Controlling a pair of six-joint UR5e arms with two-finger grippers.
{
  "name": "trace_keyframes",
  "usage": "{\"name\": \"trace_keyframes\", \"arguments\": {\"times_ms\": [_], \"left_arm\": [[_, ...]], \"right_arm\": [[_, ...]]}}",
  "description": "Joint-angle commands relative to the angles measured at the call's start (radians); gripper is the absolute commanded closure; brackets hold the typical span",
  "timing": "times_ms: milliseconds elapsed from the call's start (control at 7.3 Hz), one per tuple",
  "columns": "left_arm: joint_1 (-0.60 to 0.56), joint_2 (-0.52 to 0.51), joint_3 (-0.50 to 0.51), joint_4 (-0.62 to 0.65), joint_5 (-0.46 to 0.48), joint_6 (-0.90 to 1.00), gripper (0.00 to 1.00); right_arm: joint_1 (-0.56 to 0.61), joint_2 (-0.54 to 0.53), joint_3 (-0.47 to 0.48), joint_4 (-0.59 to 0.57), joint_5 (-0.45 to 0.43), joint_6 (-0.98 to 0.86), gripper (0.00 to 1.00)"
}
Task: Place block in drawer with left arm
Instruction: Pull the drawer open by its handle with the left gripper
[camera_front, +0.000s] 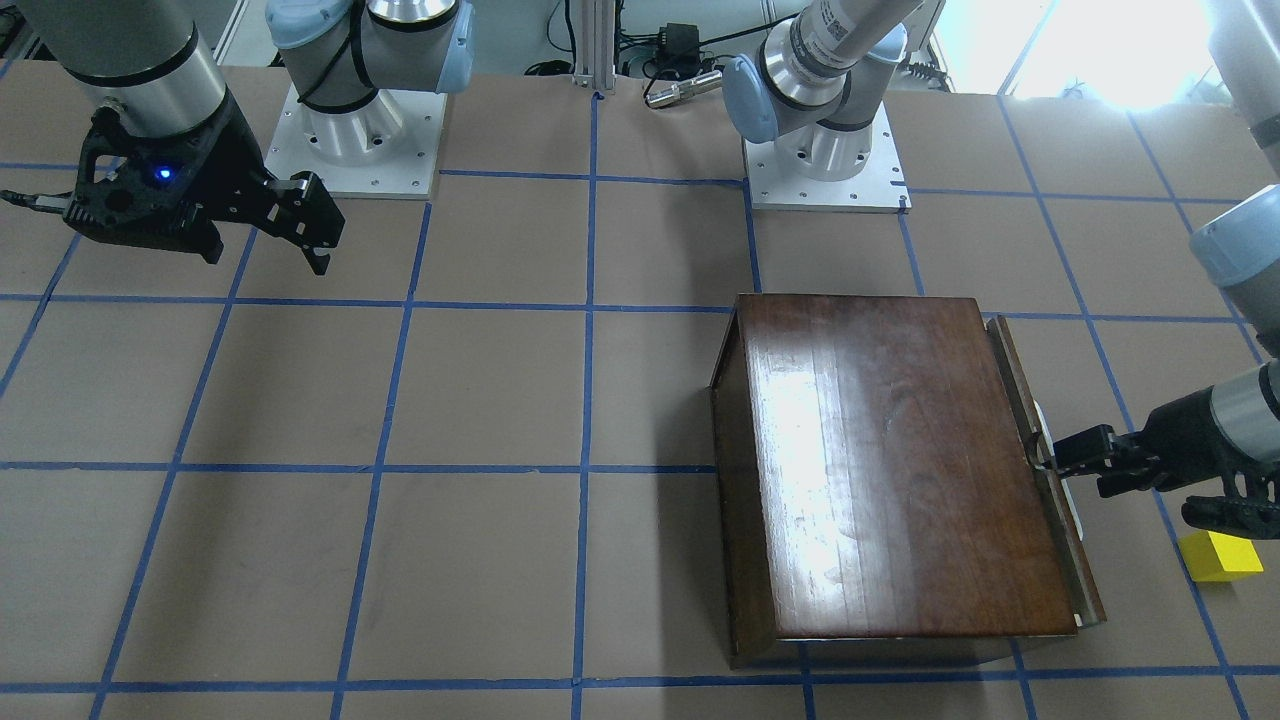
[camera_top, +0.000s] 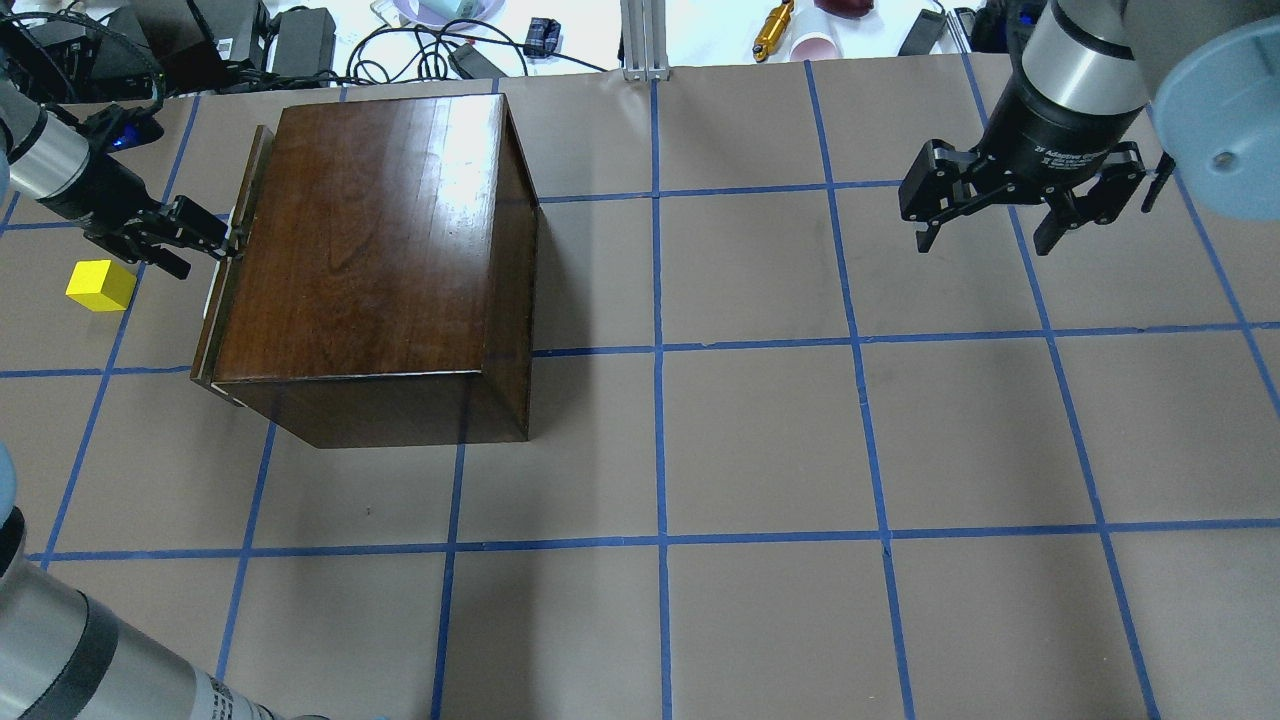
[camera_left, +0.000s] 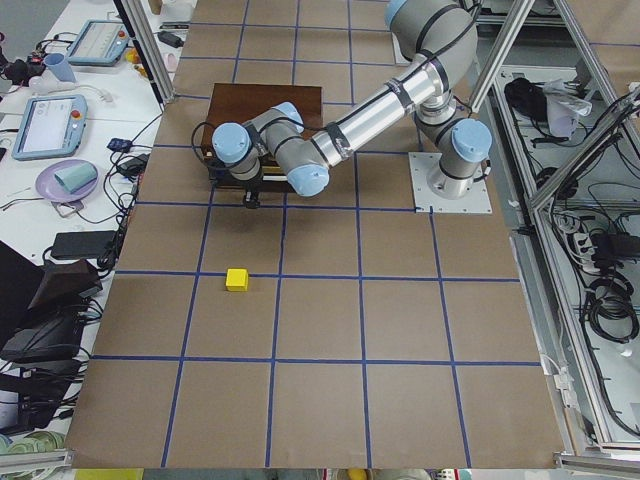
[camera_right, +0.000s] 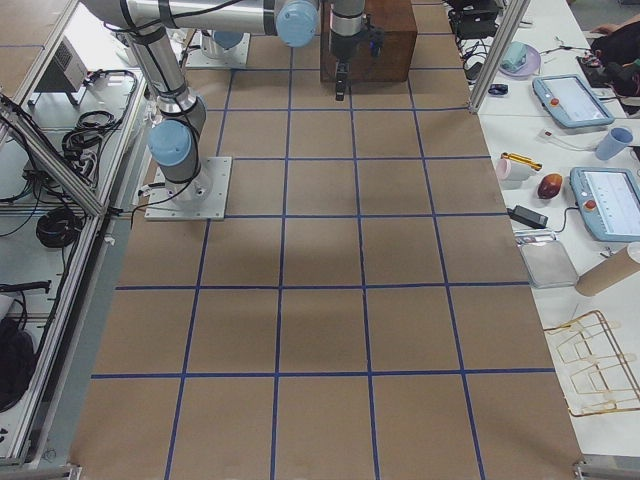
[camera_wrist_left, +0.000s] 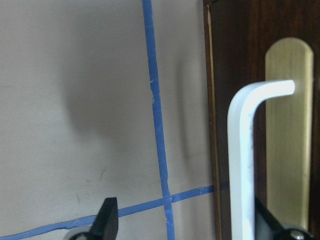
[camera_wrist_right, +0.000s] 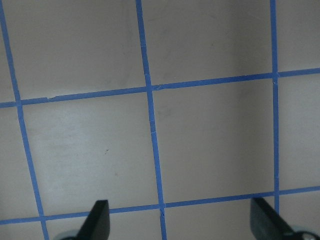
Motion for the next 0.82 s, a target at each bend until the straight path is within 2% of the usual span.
{"name": "trace_keyframes", "arguments": {"times_ms": [0,685], "left_arm": [[0.025,0.000,0.002,0.000,0.008,0.014,0.11],[0.062,0.000,0.025,0.000,0.063,0.018,0.10]], "right_arm": [[0.000,0.000,0.000,0.000,-0.001,0.000,0.00],[0.000,0.000,0.000,0.000,0.000,0.000,0.00]]}}
